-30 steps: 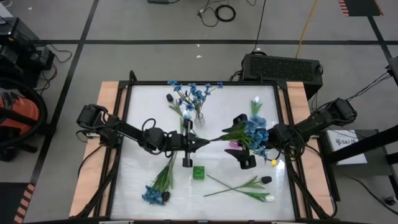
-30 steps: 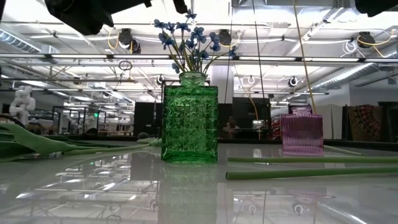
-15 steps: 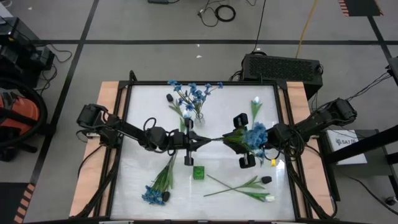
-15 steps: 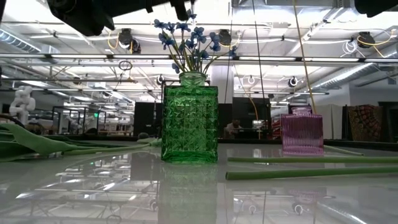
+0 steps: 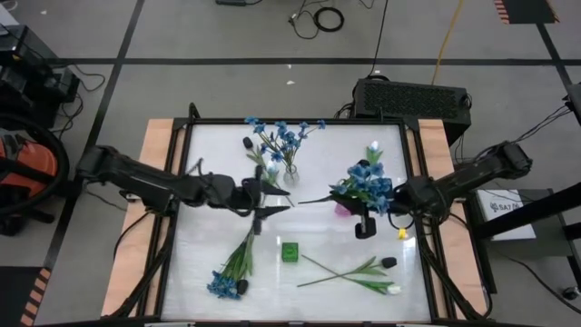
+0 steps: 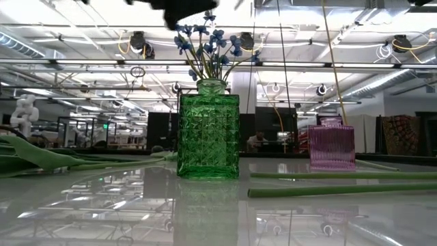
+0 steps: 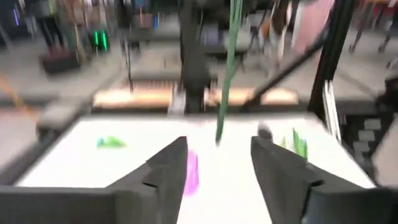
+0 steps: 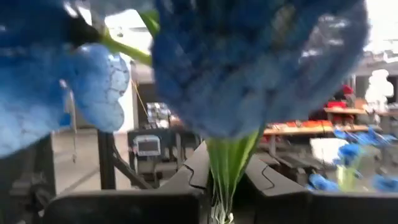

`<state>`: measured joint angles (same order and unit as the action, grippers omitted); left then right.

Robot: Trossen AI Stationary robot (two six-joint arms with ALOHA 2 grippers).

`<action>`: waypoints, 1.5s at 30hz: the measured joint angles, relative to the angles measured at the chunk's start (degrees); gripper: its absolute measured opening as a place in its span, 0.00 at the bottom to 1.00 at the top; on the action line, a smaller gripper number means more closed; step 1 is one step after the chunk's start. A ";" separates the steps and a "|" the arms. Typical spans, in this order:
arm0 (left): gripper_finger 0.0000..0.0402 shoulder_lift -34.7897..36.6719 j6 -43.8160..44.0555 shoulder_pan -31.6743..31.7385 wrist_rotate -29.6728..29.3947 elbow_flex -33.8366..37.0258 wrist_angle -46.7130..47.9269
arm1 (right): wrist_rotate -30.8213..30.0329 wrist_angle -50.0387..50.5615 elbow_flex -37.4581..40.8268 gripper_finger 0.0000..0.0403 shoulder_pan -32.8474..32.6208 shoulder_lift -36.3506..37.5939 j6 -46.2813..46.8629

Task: Sort flowers into vase by color
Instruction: Put the right blue flowers into the transparent vase

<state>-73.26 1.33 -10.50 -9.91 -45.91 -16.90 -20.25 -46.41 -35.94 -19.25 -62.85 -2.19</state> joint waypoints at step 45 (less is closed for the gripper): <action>0.52 7.38 3.79 -0.13 0.26 0.07 31.39 | 2.54 -8.06 0.02 0.04 22.38 -22.54 2.61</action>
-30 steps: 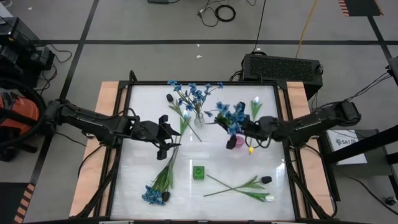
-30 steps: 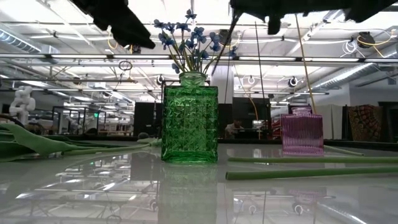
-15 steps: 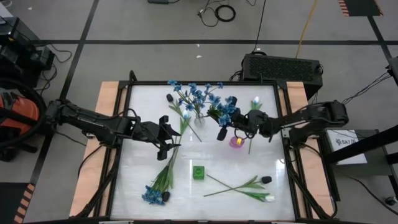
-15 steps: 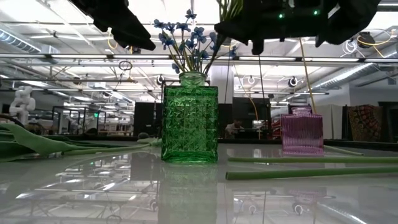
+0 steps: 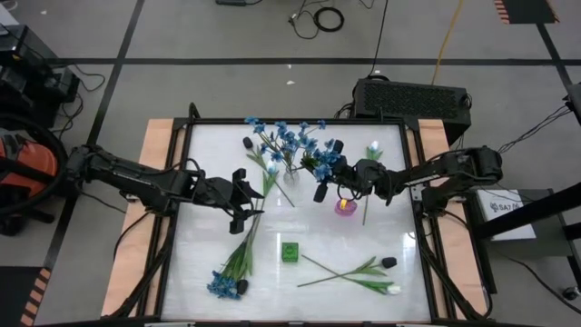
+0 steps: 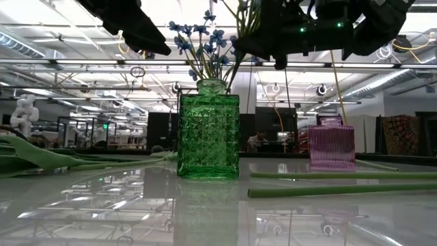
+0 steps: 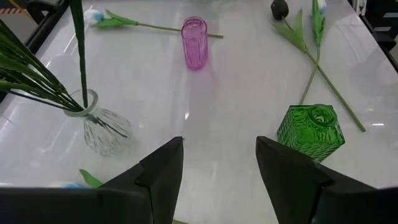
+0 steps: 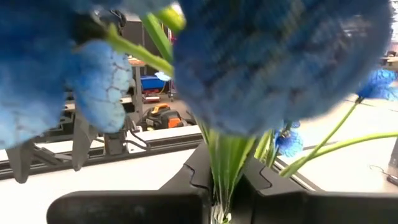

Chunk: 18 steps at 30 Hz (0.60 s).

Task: Sort flowers into vase by color
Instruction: Put the right blue flowers into the transparent vase

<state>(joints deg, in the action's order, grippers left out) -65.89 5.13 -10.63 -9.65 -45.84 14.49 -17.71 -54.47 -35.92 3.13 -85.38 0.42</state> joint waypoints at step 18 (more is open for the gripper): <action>0.52 0.00 -2.97 0.07 -0.17 -0.02 -5.15 | -0.18 0.58 0.00 0.15 1.95 -2.67 3.92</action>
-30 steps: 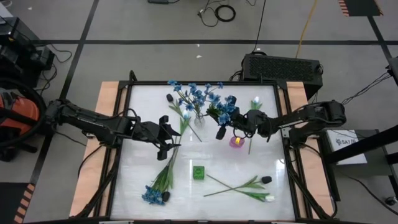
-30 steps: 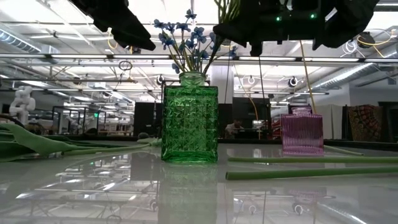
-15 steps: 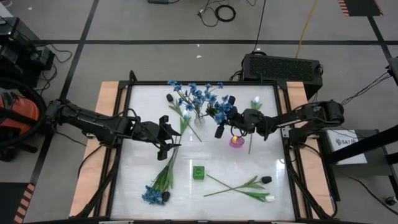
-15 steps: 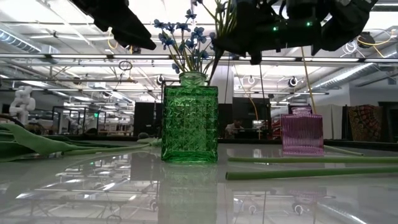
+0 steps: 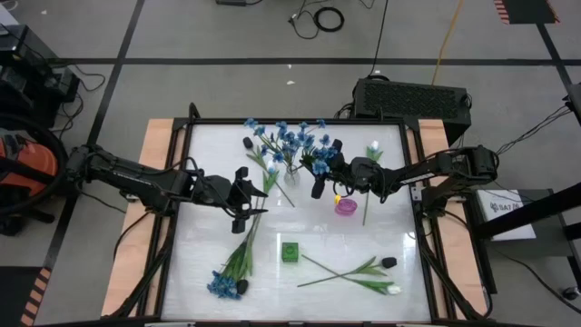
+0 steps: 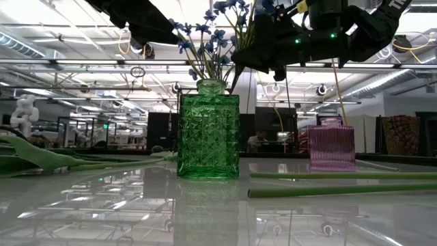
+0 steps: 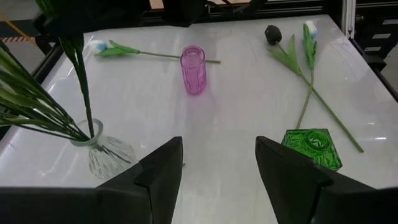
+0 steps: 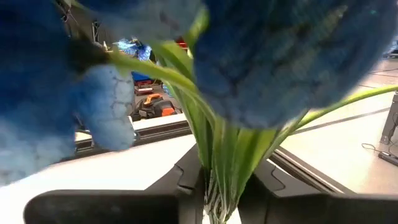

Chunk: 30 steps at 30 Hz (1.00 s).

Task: Sort flowers into vase by color
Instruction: Put the right blue flowers into the transparent vase, then put the blue flowers into the transparent vase

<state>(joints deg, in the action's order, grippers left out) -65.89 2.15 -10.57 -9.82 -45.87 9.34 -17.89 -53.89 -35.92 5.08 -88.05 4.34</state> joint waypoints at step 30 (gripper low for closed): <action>0.52 -0.02 0.55 -0.07 0.08 1.14 0.79 | 0.04 33.23 0.02 0.90 -0.04 16.88 5.51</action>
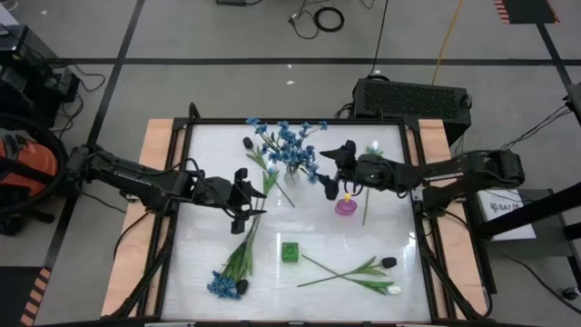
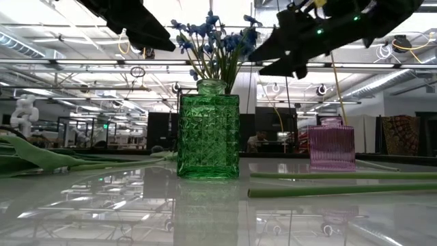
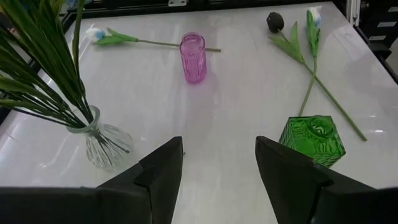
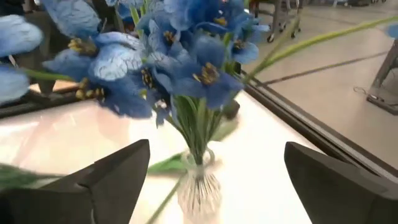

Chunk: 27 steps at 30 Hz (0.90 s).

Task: Sort flowers into vase by color
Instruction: Put the blue flowers into the transparent vase

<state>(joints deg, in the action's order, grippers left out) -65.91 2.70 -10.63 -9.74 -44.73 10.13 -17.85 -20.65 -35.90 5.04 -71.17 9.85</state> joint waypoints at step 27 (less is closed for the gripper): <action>0.52 -6.16 -7.87 -22.28 -1.01 0.02 16.36 | 0.17 26.86 0.00 0.90 -5.91 21.85 2.91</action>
<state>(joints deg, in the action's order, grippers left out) -72.07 -5.17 -32.91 -10.74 -44.71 26.49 -17.68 6.21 -35.90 -0.87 -49.32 12.75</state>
